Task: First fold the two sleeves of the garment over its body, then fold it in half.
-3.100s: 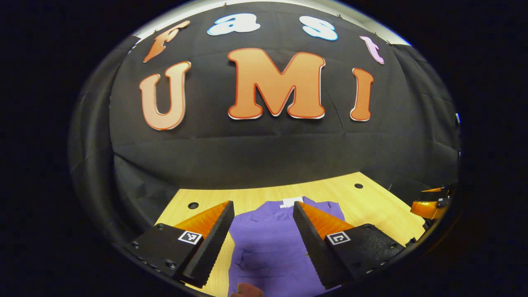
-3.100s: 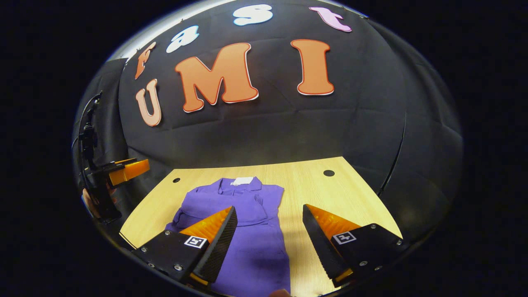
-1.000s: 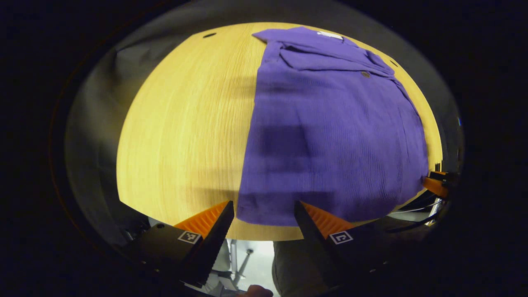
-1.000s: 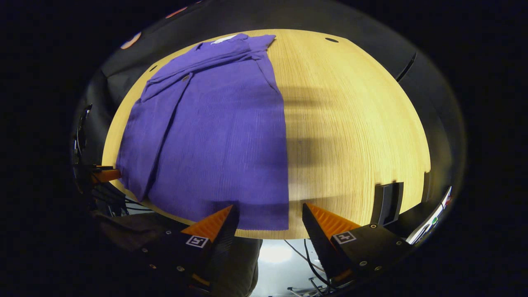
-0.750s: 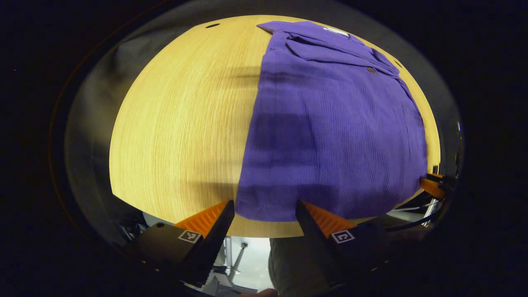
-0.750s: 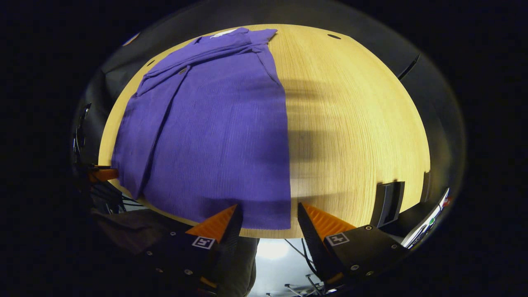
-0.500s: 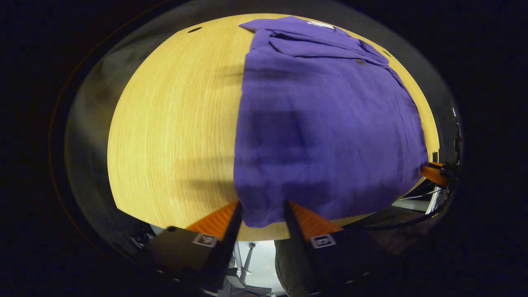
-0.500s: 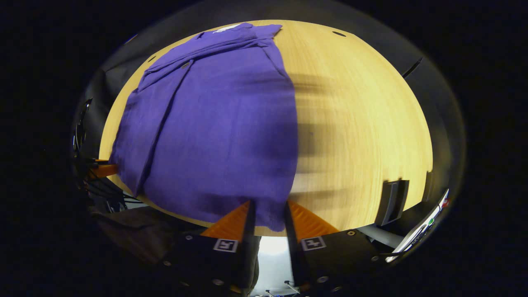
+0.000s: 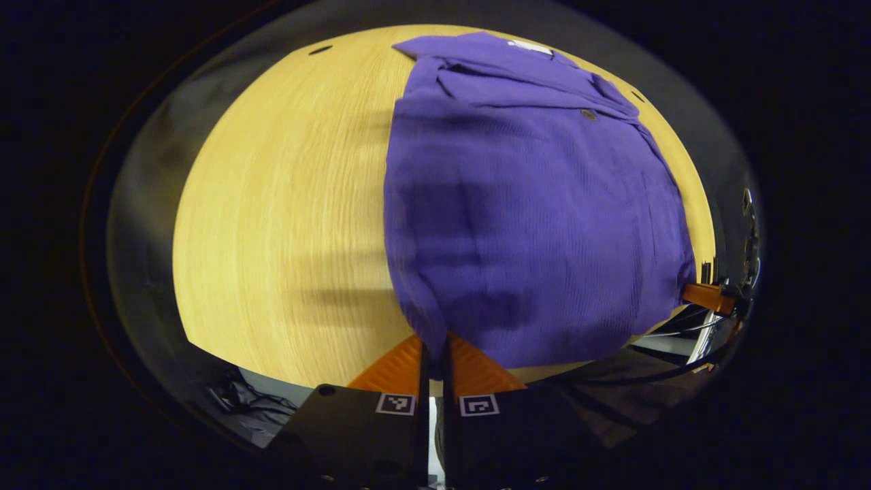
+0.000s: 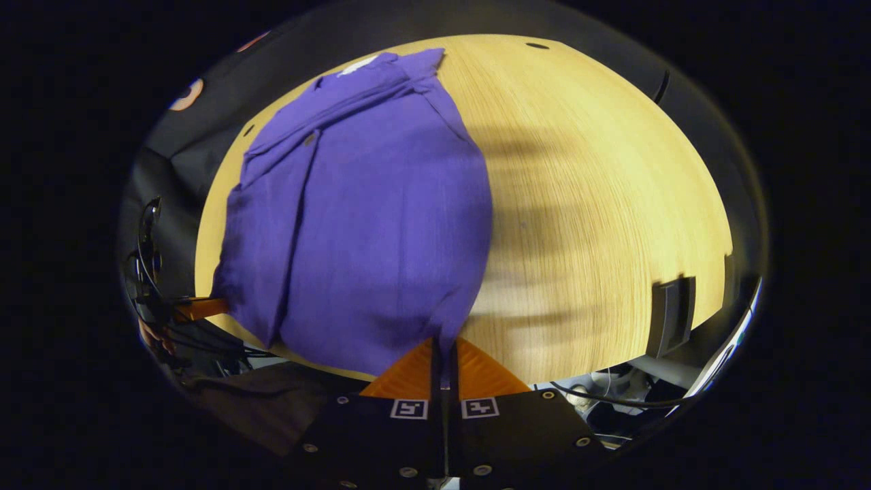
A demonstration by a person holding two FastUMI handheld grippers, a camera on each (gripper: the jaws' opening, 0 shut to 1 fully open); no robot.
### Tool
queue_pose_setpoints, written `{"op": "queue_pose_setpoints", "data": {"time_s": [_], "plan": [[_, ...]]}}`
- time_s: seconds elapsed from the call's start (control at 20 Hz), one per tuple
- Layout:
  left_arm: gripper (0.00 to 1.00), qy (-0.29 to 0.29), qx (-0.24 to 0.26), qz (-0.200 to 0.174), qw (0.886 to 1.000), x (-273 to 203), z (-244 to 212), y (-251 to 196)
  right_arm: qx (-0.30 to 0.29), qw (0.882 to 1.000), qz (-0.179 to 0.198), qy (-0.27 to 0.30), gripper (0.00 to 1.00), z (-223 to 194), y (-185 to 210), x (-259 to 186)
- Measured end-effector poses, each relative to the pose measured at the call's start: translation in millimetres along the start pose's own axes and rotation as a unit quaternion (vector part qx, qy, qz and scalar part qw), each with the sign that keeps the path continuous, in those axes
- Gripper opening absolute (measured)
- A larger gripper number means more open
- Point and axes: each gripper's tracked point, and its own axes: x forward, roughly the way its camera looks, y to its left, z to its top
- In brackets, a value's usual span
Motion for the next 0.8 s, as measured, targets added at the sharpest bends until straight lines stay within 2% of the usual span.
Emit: {"op": "queue_pose_setpoints", "data": {"time_s": [0.35, 0.6, 0.8], "plan": [[0.09, -0.083, 0.018, -0.021, 0.996, -60, 69, -10, 0.03, 0.995, 0.05, -0.079, 0.03, 63, 28, -40], [0.1, -0.114, 0.041, -0.035, 0.992, -85, 108, -17, 0.035, 0.99, 0.056, -0.124, 0.03, 101, 43, -62], [0.09, -0.133, 0.058, -0.052, 0.988, -104, 141, -18, 0.038, 0.986, 0.047, -0.158, 0.03, 130, 51, -79]]}}
